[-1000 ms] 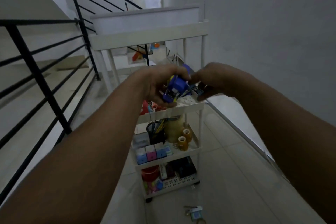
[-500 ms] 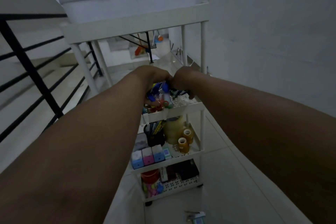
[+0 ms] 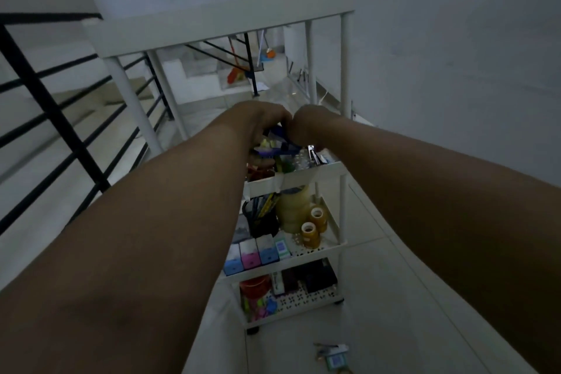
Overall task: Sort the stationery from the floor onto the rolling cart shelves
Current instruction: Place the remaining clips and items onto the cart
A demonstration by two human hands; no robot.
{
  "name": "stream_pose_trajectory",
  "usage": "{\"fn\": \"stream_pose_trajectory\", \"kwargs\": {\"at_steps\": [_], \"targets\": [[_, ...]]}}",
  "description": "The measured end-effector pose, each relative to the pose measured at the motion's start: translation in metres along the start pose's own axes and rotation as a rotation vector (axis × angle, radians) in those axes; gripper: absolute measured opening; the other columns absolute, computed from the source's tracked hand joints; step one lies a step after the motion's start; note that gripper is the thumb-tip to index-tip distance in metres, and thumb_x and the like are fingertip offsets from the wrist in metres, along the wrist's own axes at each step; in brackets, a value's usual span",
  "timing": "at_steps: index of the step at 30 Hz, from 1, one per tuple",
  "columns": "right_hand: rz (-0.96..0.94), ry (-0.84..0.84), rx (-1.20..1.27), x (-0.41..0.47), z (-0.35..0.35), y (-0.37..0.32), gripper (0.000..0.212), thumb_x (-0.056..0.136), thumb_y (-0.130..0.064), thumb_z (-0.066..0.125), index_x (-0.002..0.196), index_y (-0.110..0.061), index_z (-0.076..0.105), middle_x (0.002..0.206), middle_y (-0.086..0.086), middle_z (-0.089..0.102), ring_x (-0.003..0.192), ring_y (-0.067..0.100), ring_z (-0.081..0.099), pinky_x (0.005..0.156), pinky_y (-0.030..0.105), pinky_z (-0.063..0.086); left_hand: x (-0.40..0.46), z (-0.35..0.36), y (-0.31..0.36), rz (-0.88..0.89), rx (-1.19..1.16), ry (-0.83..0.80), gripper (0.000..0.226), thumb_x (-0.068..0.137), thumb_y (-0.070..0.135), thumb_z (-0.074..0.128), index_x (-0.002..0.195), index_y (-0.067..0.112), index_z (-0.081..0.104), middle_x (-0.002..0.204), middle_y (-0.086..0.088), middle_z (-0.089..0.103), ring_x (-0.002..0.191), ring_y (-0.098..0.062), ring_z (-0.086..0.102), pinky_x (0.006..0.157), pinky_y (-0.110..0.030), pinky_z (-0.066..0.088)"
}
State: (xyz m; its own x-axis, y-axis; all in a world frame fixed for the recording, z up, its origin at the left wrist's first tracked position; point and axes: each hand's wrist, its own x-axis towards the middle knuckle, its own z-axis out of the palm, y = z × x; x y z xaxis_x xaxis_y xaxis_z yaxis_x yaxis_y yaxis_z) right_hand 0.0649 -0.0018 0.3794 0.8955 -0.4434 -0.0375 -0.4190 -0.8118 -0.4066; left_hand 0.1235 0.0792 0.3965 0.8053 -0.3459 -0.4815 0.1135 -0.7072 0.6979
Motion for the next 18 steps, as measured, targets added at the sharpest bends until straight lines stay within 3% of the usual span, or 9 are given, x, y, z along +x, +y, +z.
{"fn": "stream_pose_trajectory", "kwargs": {"at_steps": [3, 5, 8, 11, 15, 18], "targets": [[0.124, -0.159, 0.438, -0.007, -0.004, -0.003, 0.024, 0.100, -0.014, 0.041, 0.108, 0.004, 0.054, 0.102, 0.026, 0.061, 0.085, 0.037, 0.065, 0.085, 0.046, 0.056, -0.005, 0.001, -0.003, -0.024, -0.012, -0.022, 0.026, 0.080, 0.033, 0.063, 0.082, 0.008, 0.056, 0.093, -0.013, 0.053, 0.084, -0.033, 0.058, 0.063, -0.046, 0.056], [0.213, -0.167, 0.560, -0.007, -0.002, -0.001, 0.025, 0.100, -0.012, 0.039, 0.114, 0.006, 0.051, 0.113, 0.028, 0.059, 0.092, 0.038, 0.063, 0.087, 0.050, 0.054, -0.006, 0.002, -0.005, -0.040, -0.048, -0.035, 0.035, 0.081, 0.038, 0.064, 0.093, 0.007, 0.054, 0.104, -0.014, 0.051, 0.094, -0.035, 0.059, 0.066, -0.049, 0.056], [0.300, -0.139, 0.701, -0.004, -0.001, 0.003, 0.037, 0.101, -0.023, 0.042, 0.129, 0.002, 0.043, 0.126, 0.026, 0.052, 0.107, 0.038, 0.059, 0.087, 0.048, 0.054, -0.002, -0.003, -0.005, -0.039, -0.197, -0.043, 0.051, 0.088, 0.049, 0.053, 0.110, 0.003, 0.048, 0.111, -0.018, 0.050, 0.094, -0.038, 0.057, 0.061, -0.052, 0.055], [0.331, -0.186, 0.697, -0.002, 0.005, 0.004, 0.043, 0.095, -0.032, 0.055, 0.123, -0.001, 0.048, 0.119, 0.022, 0.056, 0.105, 0.034, 0.062, 0.090, 0.043, 0.054, -0.004, -0.004, -0.007, -0.074, -0.199, -0.062, 0.031, 0.096, 0.029, 0.043, 0.111, 0.003, 0.050, 0.117, -0.021, 0.048, 0.098, -0.042, 0.055, 0.059, -0.055, 0.055], [0.364, -0.172, 0.750, 0.001, 0.004, 0.002, 0.014, 0.090, -0.014, 0.057, 0.089, -0.002, 0.049, 0.095, 0.018, 0.056, 0.079, 0.030, 0.059, 0.063, 0.042, 0.055, -0.003, -0.008, -0.013, -0.090, -0.147, -0.107, 0.023, 0.100, 0.010, 0.033, 0.107, -0.001, 0.052, 0.115, -0.023, 0.048, 0.099, -0.042, 0.055, 0.064, -0.059, 0.057], [0.393, -0.218, 0.804, 0.002, -0.003, 0.002, 0.010, 0.094, -0.008, 0.049, 0.087, -0.001, 0.045, 0.084, 0.017, 0.048, 0.068, 0.026, 0.052, 0.060, 0.042, 0.051, -0.002, -0.013, -0.015, -0.126, -0.133, -0.137, 0.019, 0.100, 0.008, 0.036, 0.105, -0.003, 0.050, 0.108, -0.020, 0.051, 0.092, -0.038, 0.055, 0.071, -0.062, 0.054]]}}
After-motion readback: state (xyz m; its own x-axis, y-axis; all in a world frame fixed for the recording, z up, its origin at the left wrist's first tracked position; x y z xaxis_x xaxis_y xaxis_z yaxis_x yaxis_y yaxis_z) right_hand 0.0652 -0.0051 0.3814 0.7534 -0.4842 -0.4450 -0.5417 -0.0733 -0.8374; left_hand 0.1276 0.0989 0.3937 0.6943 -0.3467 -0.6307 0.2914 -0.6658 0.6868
